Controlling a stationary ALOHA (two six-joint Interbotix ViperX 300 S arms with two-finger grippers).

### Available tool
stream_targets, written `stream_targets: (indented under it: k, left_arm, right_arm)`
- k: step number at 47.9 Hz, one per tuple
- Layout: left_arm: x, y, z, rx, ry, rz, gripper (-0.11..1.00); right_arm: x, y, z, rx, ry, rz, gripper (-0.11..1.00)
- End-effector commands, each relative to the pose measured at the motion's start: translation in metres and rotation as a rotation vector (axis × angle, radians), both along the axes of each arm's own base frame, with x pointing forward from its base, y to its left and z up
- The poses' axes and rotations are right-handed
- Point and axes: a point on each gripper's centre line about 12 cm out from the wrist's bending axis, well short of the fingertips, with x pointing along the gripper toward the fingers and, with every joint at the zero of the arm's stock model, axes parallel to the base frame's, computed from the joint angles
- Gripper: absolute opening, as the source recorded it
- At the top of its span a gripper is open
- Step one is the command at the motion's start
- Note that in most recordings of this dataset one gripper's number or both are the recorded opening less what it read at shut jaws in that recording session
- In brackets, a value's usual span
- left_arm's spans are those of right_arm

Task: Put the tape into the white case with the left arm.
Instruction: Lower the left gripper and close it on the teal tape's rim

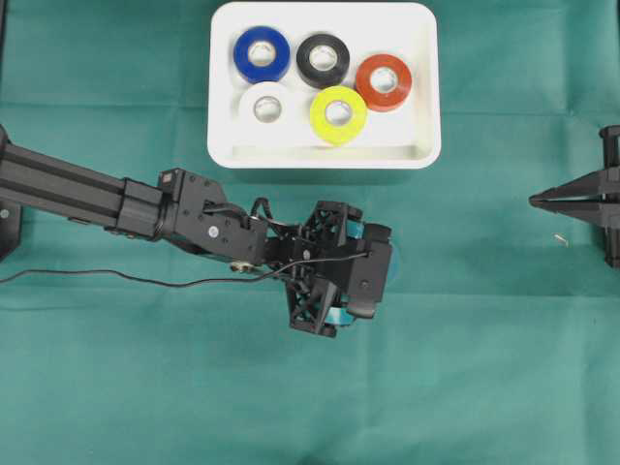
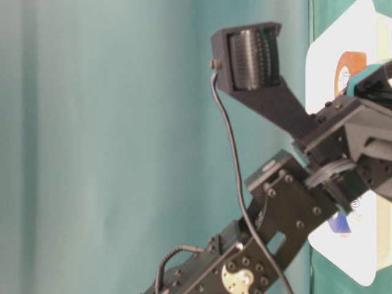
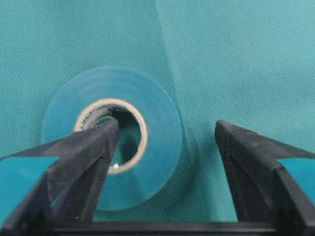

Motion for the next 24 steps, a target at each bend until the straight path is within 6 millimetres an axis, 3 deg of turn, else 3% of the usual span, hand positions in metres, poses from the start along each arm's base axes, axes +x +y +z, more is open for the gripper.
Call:
stream_targets:
  k: [1, 8, 15, 24]
  left_arm:
    - [0.010, 0.000, 0.015, -0.008, -0.041, 0.005, 0.81]
    - [0.011, 0.000, 0.008, -0.006, -0.029, 0.005, 0.64]
    - [0.009, 0.000, 0.005, -0.005, -0.019, 0.005, 0.30]
    - [0.008, 0.000, 0.009, -0.003, -0.026, 0.002, 0.29]
  right_arm:
    - [0.002, 0.000, 0.004, -0.003, -0.011, 0.001, -0.09]
    - [0.002, 0.000, 0.004, -0.003, -0.011, 0.001, -0.09]
    - [0.002, 0.000, 0.004, -0.003, -0.011, 0.000, -0.09]
    - [0.002, 0.000, 0.003, -0.003, -0.009, 0.000, -0.09]
